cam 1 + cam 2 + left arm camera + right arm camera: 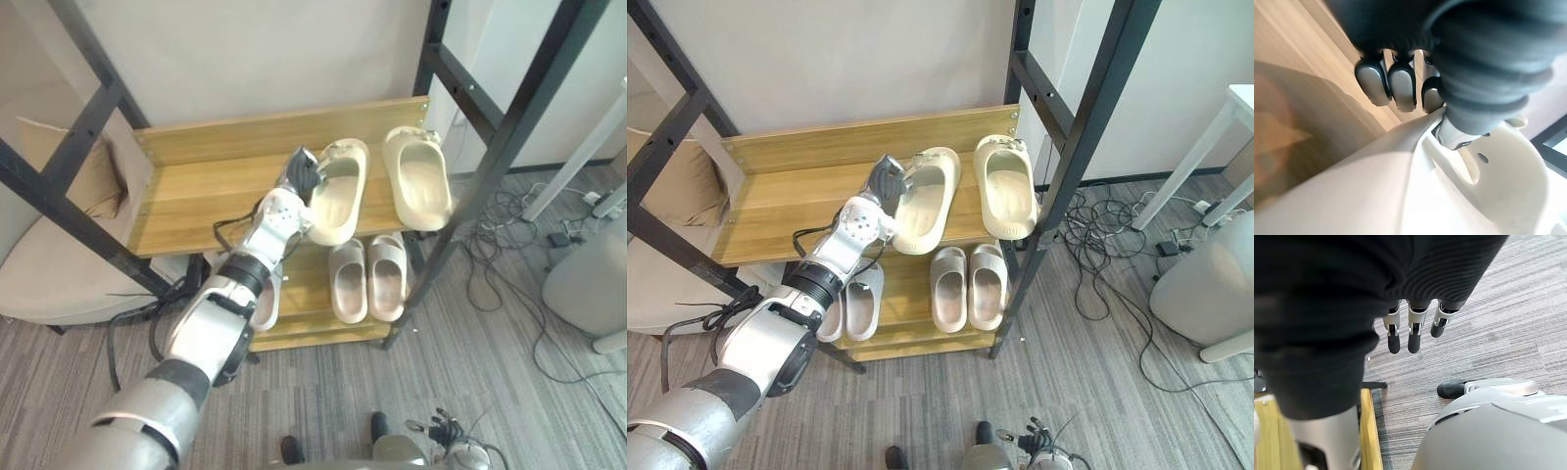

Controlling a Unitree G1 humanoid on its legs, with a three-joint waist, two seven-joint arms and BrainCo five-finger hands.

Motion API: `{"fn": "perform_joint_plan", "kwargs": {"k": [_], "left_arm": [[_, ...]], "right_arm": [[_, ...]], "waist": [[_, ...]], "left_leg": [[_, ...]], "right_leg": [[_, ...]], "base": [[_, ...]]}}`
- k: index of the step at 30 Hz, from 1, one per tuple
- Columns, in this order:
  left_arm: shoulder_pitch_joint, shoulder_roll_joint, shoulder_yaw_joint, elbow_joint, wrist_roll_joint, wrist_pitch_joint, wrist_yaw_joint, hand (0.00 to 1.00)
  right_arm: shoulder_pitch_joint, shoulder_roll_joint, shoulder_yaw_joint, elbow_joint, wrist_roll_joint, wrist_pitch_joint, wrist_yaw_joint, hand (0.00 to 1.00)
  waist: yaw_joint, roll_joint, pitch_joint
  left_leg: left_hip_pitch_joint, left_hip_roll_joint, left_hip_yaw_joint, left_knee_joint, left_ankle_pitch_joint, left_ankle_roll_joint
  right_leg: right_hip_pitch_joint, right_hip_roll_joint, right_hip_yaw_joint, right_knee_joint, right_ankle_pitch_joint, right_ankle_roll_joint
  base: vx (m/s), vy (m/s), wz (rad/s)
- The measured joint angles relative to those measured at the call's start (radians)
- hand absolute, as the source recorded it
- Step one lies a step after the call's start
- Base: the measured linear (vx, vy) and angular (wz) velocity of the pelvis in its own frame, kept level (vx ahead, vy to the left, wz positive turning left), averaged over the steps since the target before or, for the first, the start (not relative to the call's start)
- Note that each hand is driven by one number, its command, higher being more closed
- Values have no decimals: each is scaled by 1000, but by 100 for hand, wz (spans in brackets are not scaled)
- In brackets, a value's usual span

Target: Organize the slippers on the shoe rack

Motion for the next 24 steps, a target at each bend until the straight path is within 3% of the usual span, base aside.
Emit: {"fn": "perform_joint_plan", "kwargs": {"k": [11, 12, 24], "left_arm": [[0, -37, 16, 11, 0, -7, 18, 100], [0, -42, 16, 11, 0, -9, 18, 0], [0, -63, 17, 33, 1, -11, 20, 0]], "right_arm": [[4, 8, -44, 0, 18, 0, -2, 0], [3, 8, -49, 0, 18, 0, -2, 0], [-1, 12, -76, -3, 19, 0, -2, 0]], "waist": [[-1, 7, -5], [-1, 8, -5], [-2, 8, -5]], "left_leg": [[-2, 1, 1, 0, -2, -2], [-3, 1, -5, 0, -2, -2], [-2, 0, -19, -1, -2, -2]], "right_leg": [[4, 0, -8, -11, 7, 1], [6, 0, -16, -11, 7, 1], [17, -1, -25, -11, 2, 5]], "base": [[-16, -12, 0], [-10, -18, 15], [0, -4, 4]]}}
